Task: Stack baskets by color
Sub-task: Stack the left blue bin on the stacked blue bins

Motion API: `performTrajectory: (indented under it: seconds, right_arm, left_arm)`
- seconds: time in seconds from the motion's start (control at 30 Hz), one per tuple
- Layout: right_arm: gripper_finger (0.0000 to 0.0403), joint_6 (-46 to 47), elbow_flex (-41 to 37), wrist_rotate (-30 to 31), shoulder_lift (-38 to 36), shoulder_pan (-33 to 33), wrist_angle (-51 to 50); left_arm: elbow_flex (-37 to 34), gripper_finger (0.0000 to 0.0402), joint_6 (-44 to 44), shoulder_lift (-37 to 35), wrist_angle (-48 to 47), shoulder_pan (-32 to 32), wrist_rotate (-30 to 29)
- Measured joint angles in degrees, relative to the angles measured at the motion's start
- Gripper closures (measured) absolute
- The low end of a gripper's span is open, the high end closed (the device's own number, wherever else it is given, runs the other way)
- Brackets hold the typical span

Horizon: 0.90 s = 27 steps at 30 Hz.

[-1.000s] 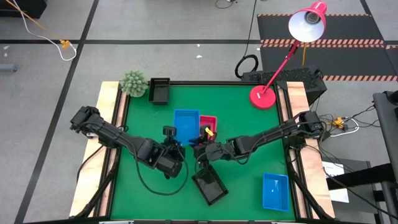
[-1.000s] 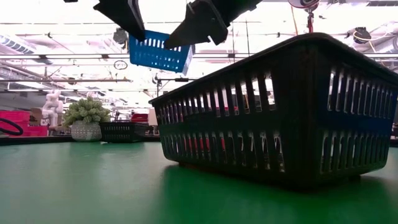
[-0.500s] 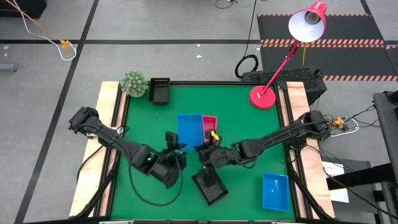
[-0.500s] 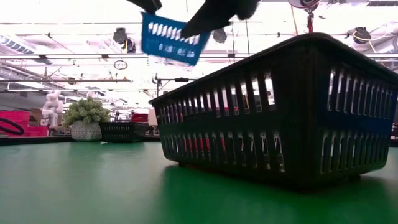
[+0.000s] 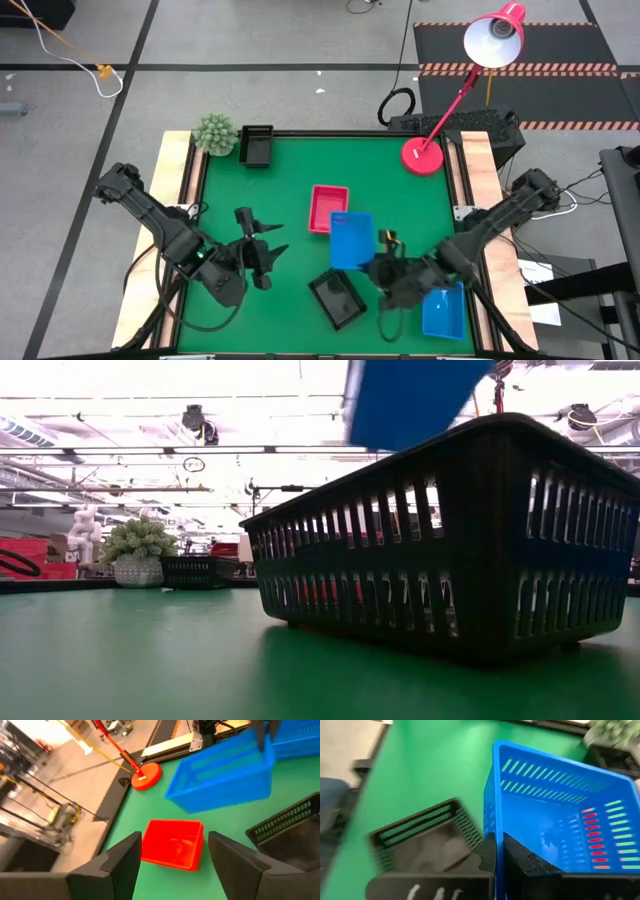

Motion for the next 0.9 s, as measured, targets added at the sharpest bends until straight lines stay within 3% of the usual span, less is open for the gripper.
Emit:
performTrajectory:
  seconds: [0.13,0.33,0.53,0.9]
  right_arm:
    - [0.04,10.8,4.3,-0.7,-0.8,5.3,-10.5]
    - [0.04,28.2,10.3,-9.2,-0.3,11.1,-21.2]
    - [0.0401,39.9,11.0,-15.1,-0.3,18.1,-22.0]
    - [0.0401,53.9,11.0,-18.2,-0.3,28.5,-22.9]
  left_arm:
    - [0.0,0.017,-2.8,0.0,-1.0,-1.0,0.1]
    - [-0.8,0.017,-8.2,0.1,-1.2,-1.9,0.2]
    - [-3.2,0.017,-14.9,0.1,-0.8,-3.7,0.3]
    - [-5.1,0.017,-24.5,0.2,0.9,-5.9,0.3]
